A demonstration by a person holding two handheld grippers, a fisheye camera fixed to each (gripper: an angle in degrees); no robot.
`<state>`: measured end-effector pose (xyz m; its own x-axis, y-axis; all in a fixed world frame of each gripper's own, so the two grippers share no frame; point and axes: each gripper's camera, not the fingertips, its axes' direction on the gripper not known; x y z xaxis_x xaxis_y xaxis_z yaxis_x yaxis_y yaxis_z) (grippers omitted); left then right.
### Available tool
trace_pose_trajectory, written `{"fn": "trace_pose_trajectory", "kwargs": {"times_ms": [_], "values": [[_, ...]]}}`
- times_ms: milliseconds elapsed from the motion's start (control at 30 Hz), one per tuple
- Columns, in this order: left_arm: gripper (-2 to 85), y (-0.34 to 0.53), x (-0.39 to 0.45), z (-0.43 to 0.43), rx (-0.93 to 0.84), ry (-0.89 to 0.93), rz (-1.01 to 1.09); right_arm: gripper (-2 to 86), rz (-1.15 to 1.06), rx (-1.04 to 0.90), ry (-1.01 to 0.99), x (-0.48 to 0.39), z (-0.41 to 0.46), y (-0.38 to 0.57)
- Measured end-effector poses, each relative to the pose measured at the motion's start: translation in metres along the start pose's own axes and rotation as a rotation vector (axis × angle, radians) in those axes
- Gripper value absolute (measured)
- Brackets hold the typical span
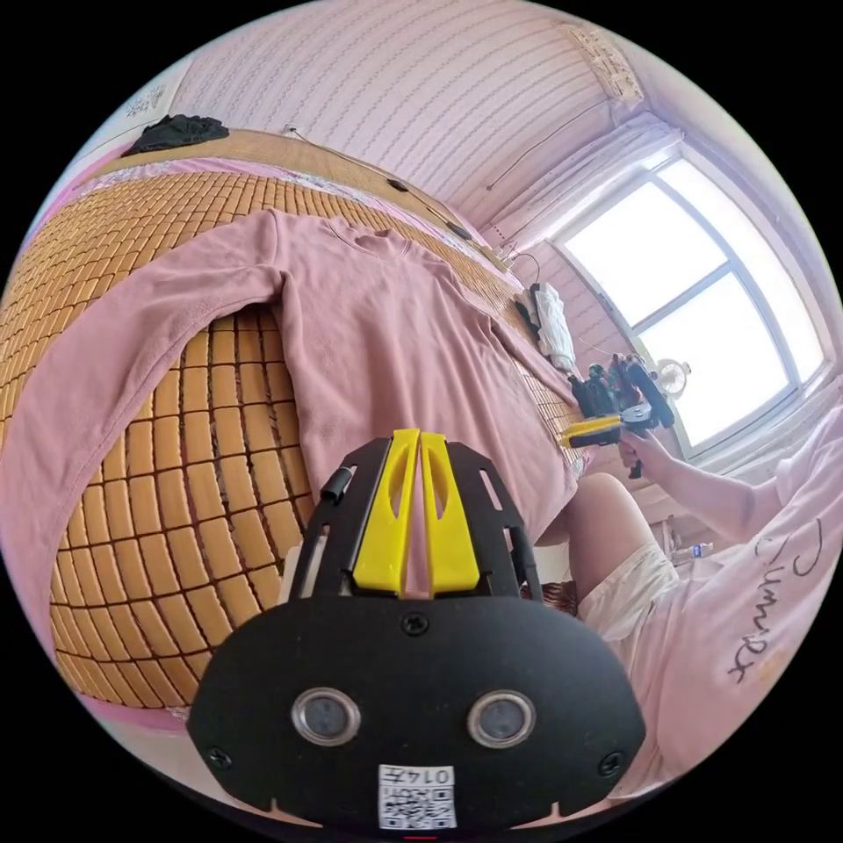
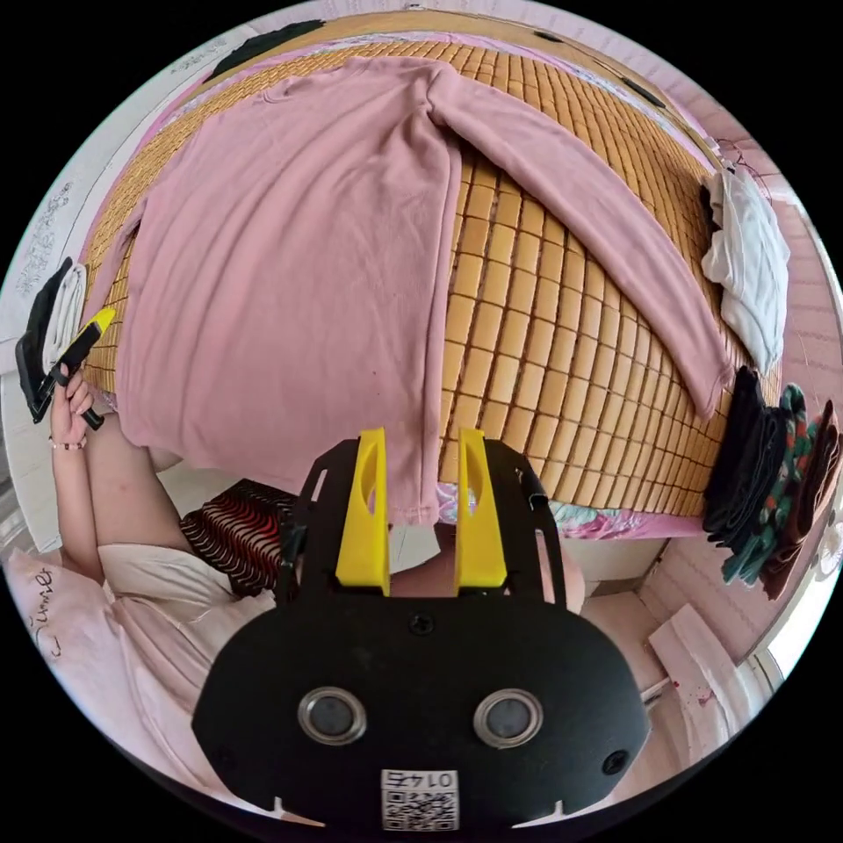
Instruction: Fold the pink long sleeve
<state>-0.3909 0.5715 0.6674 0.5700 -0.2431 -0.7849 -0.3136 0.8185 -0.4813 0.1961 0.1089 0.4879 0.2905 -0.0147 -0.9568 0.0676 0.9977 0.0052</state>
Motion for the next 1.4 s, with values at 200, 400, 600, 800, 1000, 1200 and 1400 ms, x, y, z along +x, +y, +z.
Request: {"fn": "trace_pose_trajectory", "kwargs": {"times_ms": [200, 400, 600, 800, 1000, 1200, 1400], "values": [[-1.0, 0.024, 0.011, 0.003, -0.082, -0.118, -0.088, 2.5, -0.019, -0.005, -0.045, 0.023, 0.024, 0.027], [-1.0, 0.032, 0.021, 0.001, -0.174, -0.267, -0.098, 1.9, -0.026, -0.009, -0.049, 0.048, 0.029, 0.036], [-1.0, 0.032, 0.022, -0.006, -0.198, -0.284, -0.121, 2.7, -0.077, -0.053, 0.019, 0.046, 0.035, 0.037], [-1.0, 0.036, 0.025, -0.015, -0.252, -0.322, -0.066, 1.9, -0.116, -0.106, 0.064, 0.047, 0.05, 0.041], [-1.0, 0.04, 0.013, -0.032, -0.238, -0.227, -0.063, 4.8, -0.188, -0.178, 0.14, 0.037, 0.049, 0.047], [-1.0, 0.041, 0.001, -0.08, -0.053, -0.196, -0.099, 2.8, -0.024, 0.068, 0.056, 0.089, -0.004, 0.033], [-1.0, 0.011, -0.012, -0.13, 0.043, -0.425, -0.09, -0.7, 0.223, 0.277, 0.13, 0.152, -0.016, -0.004]]}}
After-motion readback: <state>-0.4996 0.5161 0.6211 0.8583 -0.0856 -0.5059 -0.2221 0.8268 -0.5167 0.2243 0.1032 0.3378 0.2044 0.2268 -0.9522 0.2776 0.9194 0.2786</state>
